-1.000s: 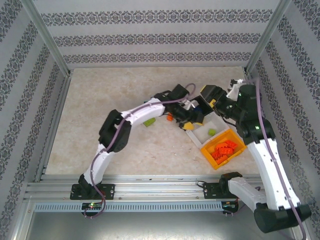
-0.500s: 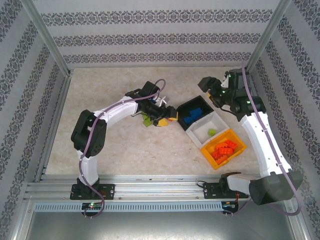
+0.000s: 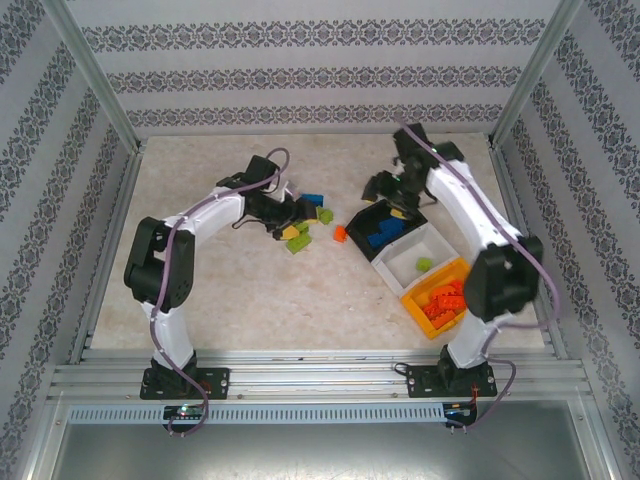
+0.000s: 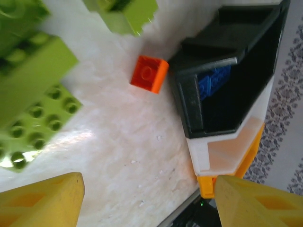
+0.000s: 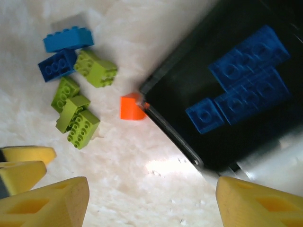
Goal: Sort the legos into containers by color
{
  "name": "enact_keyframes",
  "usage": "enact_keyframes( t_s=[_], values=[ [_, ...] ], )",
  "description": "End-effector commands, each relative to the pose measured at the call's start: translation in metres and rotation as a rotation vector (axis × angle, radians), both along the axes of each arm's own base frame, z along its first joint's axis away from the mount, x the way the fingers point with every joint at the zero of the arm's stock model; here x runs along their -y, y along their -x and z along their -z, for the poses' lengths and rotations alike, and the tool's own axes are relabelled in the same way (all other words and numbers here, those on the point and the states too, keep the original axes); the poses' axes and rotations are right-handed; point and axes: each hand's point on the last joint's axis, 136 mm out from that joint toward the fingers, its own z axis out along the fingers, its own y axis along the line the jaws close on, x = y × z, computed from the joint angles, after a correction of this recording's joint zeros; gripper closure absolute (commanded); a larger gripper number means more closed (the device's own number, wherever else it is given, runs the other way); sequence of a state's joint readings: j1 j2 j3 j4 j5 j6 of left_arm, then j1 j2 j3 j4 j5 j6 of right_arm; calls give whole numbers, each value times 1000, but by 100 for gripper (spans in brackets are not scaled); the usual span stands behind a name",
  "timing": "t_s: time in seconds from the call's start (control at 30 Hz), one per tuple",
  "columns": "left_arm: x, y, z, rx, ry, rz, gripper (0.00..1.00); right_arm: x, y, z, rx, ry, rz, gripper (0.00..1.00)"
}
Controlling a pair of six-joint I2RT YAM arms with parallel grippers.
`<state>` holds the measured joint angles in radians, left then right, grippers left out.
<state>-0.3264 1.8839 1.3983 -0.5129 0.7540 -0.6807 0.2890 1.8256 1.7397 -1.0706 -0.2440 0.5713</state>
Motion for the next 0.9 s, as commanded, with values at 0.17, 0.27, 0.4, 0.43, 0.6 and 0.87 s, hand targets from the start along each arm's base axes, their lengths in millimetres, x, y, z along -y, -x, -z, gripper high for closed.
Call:
enact_keyframes(
  t_s=[0.17,0.27,0.4,0.43,0.6,0.87],
  values=[
    [-52,8,-7,21,-54,-94,27,-45,-19,33,-37,369,-534,29],
    [-61,12,-7,17,-55,-114,27,-67,-23,48,-37,289,-553,30],
    [-64,18,-6,3,-51,-116,26,-83,-26,70,-46,248,-618,32],
    [-65,19,-5,-1,-51,-112,26,-87,-27,76,-46,239,-629,32],
    [-67,25,-5,-16,-56,-96,26,-102,-31,102,-45,226,-686,31],
    [-72,39,-5,-41,-64,-65,26,-93,-23,133,-104,302,-756,32]
  ],
)
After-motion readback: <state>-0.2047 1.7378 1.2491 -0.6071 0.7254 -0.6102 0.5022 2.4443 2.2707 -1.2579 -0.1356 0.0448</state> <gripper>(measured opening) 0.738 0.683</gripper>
